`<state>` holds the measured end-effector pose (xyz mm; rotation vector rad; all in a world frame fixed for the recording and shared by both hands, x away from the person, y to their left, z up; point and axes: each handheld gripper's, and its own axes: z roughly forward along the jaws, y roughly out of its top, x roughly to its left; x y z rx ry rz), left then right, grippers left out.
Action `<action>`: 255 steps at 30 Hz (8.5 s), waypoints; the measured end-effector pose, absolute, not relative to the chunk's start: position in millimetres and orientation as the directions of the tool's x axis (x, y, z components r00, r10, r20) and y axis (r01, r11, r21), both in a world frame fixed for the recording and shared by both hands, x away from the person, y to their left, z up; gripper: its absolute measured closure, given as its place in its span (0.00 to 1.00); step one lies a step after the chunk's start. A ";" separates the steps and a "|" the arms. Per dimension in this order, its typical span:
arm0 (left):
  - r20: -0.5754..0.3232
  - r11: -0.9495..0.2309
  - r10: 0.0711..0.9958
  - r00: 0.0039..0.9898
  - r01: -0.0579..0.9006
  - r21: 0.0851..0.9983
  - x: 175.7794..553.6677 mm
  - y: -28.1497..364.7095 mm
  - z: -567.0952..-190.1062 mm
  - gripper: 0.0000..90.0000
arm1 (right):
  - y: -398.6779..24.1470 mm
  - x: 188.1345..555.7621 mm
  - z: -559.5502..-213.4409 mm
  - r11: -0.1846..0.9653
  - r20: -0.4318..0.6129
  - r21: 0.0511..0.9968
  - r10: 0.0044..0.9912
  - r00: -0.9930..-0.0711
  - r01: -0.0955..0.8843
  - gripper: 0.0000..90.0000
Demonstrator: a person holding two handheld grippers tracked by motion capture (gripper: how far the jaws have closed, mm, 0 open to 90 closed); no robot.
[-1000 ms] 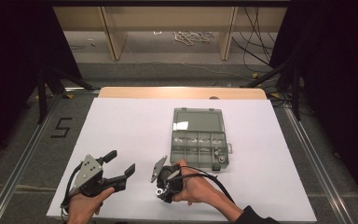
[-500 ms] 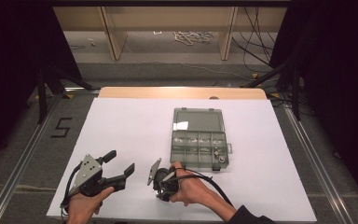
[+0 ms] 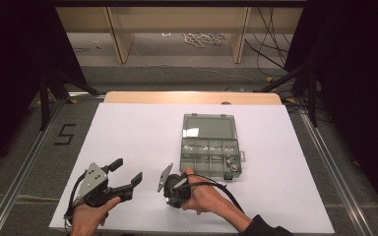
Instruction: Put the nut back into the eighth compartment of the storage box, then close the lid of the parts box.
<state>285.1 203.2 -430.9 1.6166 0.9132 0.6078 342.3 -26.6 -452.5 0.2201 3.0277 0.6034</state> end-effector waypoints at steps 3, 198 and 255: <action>-0.080 -0.074 0.823 0.562 0.245 0.967 284.6 203.5 -430.4 0.22 | -34.6 346.5 -444.9 0.902 -0.022 0.408 0.166 -0.986 0.143 0.78; -0.164 -0.322 0.737 0.655 0.554 0.767 396.2 79.3 -467.0 0.56 | -241.6 529.1 -454.3 0.218 0.220 0.619 0.874 -0.433 0.755 0.31; -0.152 -0.362 0.740 0.656 0.578 0.732 401.4 79.4 -471.6 0.73 | -252.5 525.3 -461.4 0.082 0.365 0.601 0.857 -0.364 0.795 0.72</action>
